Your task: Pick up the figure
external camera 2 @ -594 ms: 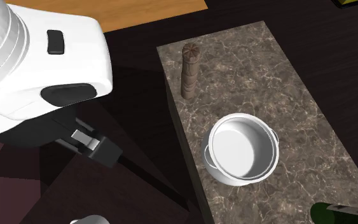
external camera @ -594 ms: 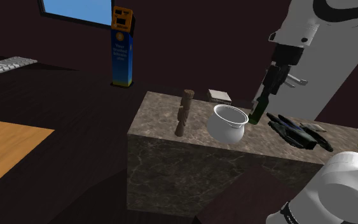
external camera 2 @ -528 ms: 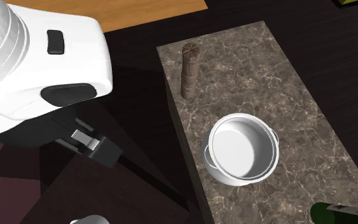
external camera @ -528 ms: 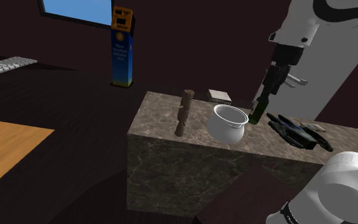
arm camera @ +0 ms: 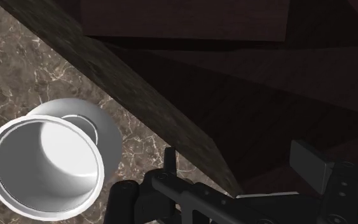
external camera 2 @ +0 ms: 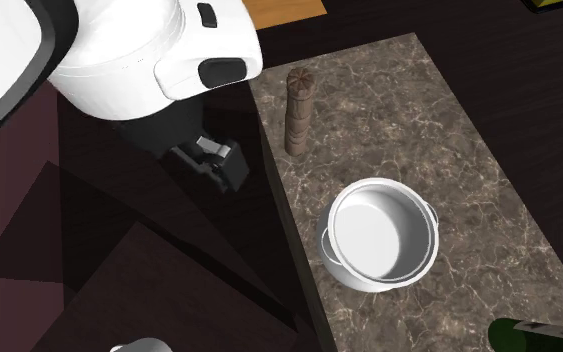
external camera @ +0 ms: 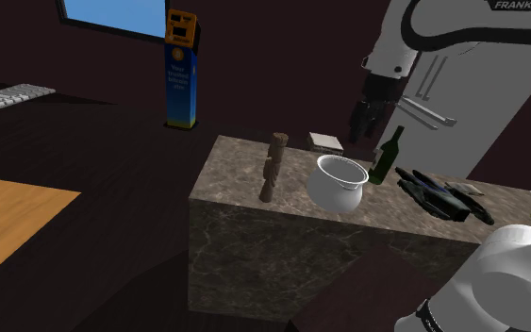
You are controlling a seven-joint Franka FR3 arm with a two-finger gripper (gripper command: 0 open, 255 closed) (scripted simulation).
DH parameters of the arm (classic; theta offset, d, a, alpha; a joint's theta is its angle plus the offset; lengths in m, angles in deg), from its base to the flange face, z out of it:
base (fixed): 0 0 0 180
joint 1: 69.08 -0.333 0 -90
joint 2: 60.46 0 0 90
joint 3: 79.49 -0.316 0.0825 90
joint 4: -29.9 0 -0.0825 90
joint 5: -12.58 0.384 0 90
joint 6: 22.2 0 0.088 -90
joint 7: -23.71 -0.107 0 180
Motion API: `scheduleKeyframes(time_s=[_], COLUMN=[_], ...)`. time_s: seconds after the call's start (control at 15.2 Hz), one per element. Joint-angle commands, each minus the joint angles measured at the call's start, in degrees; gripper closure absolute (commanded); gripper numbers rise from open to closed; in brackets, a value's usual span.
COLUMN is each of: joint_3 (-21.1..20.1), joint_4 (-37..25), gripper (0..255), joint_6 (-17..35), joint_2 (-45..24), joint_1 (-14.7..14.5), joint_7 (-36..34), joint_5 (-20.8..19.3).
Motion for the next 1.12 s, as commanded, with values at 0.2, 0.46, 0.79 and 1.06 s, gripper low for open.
scheduleKeyframes(time_s=[0.2, 0.46, 0.79, 1.06], joint_3=[-0.24, -0.53, -0.82, -0.93], joint_4=[-3.73, -8.33, -15.82, -23.31], gripper=[0, 0, 0, 0], joint_6=[7.05, 11.43, 15.43, 17.37], joint_2=[-9.30, -17.18, -27.30, -35.65], joint_1=[0.12, 0.12, 0.08, -0.03], joint_7=[-0.08, -0.44, -0.98, -1.43], joint_5=[-0.57, -1.07, -1.88, -2.63])
